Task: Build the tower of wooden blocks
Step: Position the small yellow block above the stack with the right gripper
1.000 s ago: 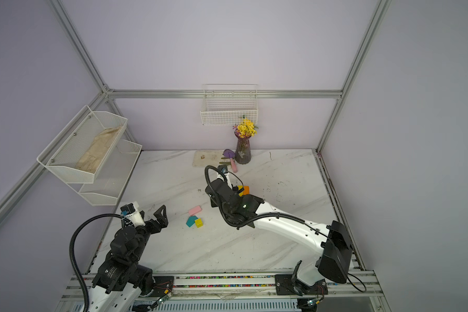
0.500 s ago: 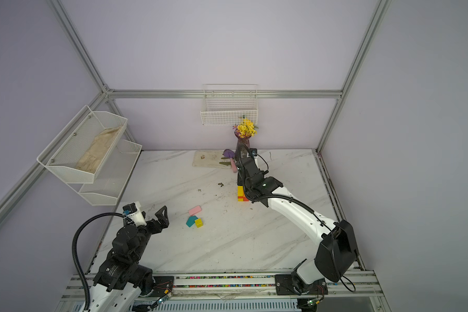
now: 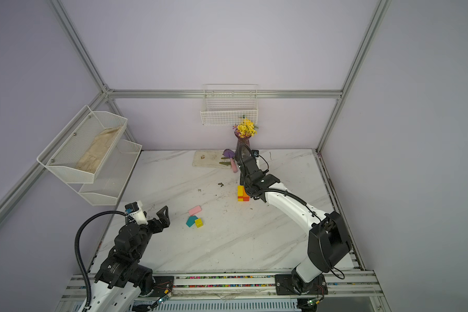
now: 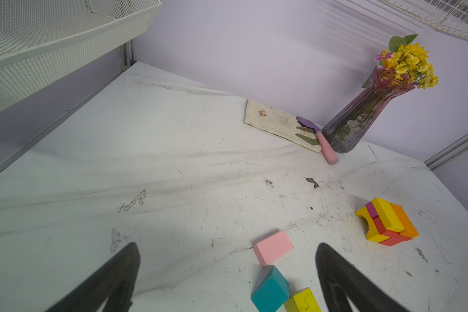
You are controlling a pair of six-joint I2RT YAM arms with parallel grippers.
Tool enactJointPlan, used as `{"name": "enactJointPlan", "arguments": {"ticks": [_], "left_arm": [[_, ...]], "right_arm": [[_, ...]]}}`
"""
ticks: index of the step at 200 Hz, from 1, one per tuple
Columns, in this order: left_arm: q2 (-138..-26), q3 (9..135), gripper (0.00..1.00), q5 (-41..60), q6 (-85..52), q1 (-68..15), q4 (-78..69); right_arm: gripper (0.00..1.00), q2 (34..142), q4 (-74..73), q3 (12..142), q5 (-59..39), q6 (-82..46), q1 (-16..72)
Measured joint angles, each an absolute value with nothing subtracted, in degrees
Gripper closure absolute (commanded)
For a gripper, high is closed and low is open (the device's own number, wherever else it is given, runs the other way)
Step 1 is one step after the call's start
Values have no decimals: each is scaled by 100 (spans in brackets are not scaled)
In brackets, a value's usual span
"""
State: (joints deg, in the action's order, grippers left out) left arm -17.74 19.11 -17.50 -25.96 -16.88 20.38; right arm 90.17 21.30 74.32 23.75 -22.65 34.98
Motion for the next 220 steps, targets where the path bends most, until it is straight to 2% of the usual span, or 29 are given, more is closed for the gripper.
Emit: {"name": "enactJointPlan", "arguments": {"ticks": [50,139,220], "left_arm": [[-2147,1911,1,-1745,-2596,-1688,2025],[-1826,1911,0,-1739,-2596,-1688,2025],[-1787,1911,0,-1739,-2596,-1688,2029]], "right_arm": [[100,9330,2126,7432,2171,-2268,3411],[100,9885,2108,7422,1511,-2290,3411],[100,9703,1990,6917,1249,-2292,3411]]}}
